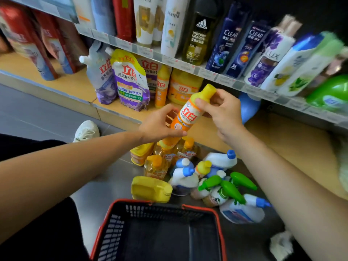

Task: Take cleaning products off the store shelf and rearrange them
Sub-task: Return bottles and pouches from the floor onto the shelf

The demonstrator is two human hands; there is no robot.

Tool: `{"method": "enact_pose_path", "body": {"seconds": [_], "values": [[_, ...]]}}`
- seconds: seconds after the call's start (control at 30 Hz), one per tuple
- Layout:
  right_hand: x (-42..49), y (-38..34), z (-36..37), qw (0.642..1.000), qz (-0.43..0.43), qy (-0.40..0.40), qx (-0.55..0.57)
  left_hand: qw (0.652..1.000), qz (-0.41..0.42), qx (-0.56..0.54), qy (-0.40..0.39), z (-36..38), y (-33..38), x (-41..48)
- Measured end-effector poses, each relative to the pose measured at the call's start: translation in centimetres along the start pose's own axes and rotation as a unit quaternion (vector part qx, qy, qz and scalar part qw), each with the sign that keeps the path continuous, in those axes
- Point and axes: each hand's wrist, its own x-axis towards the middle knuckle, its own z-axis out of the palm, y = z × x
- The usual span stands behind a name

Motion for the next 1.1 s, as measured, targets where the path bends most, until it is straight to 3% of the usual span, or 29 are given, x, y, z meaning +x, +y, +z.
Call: {"method": "enact_pose_path", "body": {"seconds": [0.2, 0.33, 0.53, 0.67, 0.77, 0.97, 1.1], "values": [[-3.0, -2.5, -2.8, 0.997, 0.053, 0.017, 0.060, 0.999, 0.000, -0.010, -0.032, 0.0, 4.6, -1.8], [-6.1, -2.4, -4.4, 0.993, 0.068, 0.033, 0.093, 0.991, -0.026, -0.111, -0.067, 1.0, 6.6, -3.1], [-11.9, 1.4, -5.7, 0.974, 0.190, -0.086, 0.087, 0.960, -0.079, -0.253, -0.086, 2.8, 8.5, -3.6], [-13.5, 2.9, -5.5, 0.959, 0.214, -0.164, 0.090, 0.944, -0.103, -0.301, -0.082, 4.2, 8.3, -3.2], [-13.6, 4.1, -5.6, 0.968, 0.201, -0.123, 0.085, 0.941, -0.097, -0.310, -0.092, 5.1, 8.7, -2.4], [-13.5, 5.5, -5.6, 0.988, 0.154, -0.009, -0.016, 0.935, -0.122, -0.332, 0.018, 5.3, 9.5, -0.5], [-13.2, 5.7, -5.6, 0.991, 0.106, -0.006, -0.077, 0.930, -0.158, -0.327, 0.054, 6.0, 8.9, -0.3]]}}
